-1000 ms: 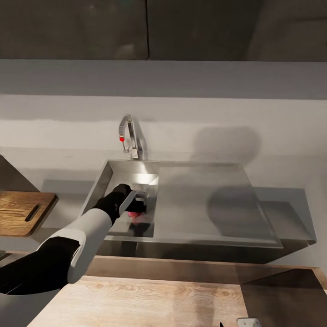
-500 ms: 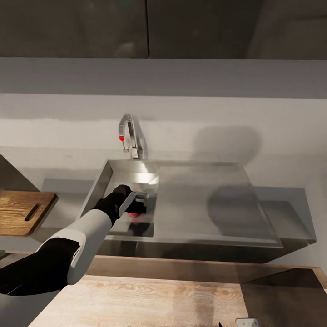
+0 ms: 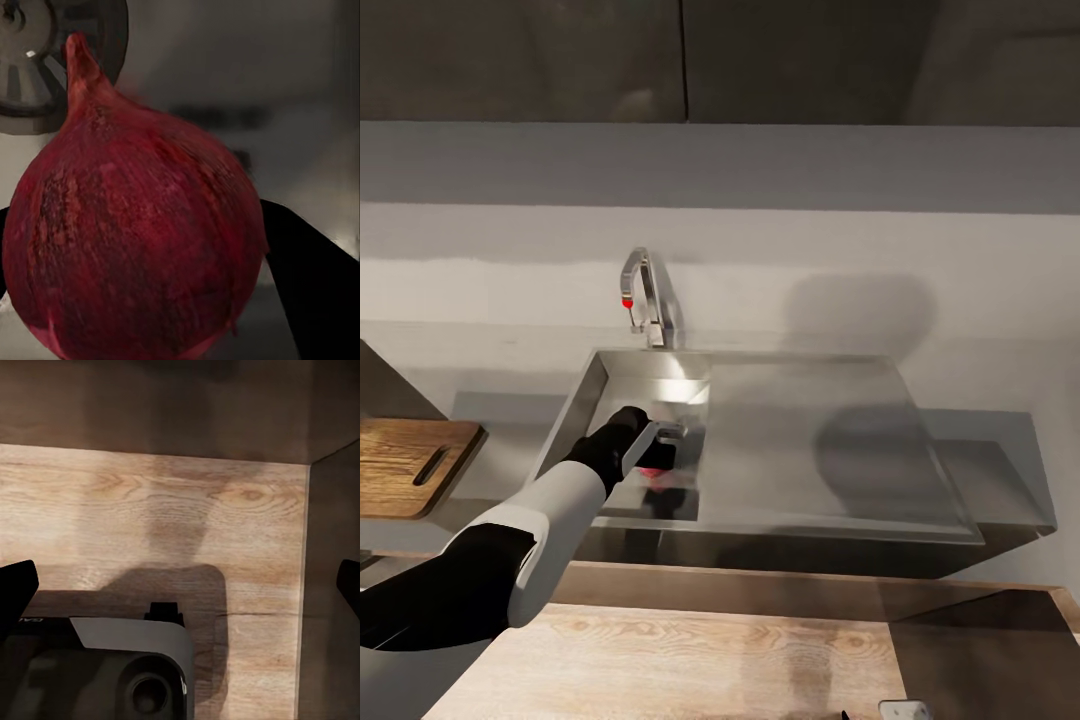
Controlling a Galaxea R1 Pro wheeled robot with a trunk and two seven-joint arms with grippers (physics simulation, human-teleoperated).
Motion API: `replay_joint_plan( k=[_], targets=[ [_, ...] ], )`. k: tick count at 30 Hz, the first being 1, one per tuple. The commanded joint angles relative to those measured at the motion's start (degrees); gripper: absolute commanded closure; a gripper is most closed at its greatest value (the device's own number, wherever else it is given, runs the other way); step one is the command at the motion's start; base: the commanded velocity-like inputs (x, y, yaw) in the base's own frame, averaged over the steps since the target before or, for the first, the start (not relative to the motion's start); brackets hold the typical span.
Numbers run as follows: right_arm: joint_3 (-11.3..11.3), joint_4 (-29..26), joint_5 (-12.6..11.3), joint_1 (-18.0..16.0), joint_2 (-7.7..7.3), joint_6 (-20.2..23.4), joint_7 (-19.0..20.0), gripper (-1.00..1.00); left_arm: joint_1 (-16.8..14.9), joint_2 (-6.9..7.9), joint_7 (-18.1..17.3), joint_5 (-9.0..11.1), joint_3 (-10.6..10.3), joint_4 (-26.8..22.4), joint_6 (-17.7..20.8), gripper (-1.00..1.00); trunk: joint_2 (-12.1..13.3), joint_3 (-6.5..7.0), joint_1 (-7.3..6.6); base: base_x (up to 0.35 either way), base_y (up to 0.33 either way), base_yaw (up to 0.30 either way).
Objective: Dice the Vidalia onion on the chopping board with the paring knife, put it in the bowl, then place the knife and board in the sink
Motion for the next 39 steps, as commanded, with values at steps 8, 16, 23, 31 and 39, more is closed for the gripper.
replay_joint_plan(
  k=[8, 16, 23, 31, 39],
  targets=[
    [-0.52, 0.04, 0.53, -0.04, 0.03, -0.31, 0.24, -1.0, -0.04, 0.03, 0.49, 0.34, -0.44, -0.11, 0.31, 1.0, -0.09, 0.04, 0.03, 0.0, 0.0, 0.0],
    [-0.54, 0.04, 0.53, -0.04, 0.03, -0.37, 0.24, -1.0, -0.03, 0.03, 0.61, 0.34, -0.44, -1.99, 0.34, 1.0, -0.09, 0.71, 0.03, 0.0, 0.0, 0.0],
    [-0.56, 0.04, 0.53, -0.04, 0.03, -0.39, 0.24, -1.0, -0.02, 0.03, 0.77, 0.34, -0.44, -7.47, 0.9, 1.0, -0.09, 1.34, 0.03, 0.0, 0.0, 0.0],
    [-0.57, 0.04, 0.53, -0.04, 0.03, -0.39, 0.24, -1.0, 6.48, 0.16, 0.79, 0.41, -0.44, -26.58, 3.26, 1.0, -0.09, 2.07, 0.03, 0.0, 0.0, 0.0],
    [-0.57, 0.04, 0.53, -0.04, 0.03, -0.37, 0.24, -1.0, 24.28, 2.49, 0.79, 0.34, -0.52, -57.71, 7.87, 1.0, -0.09, 2.79, 0.03, 0.0, 0.0, 0.0]
  ],
)
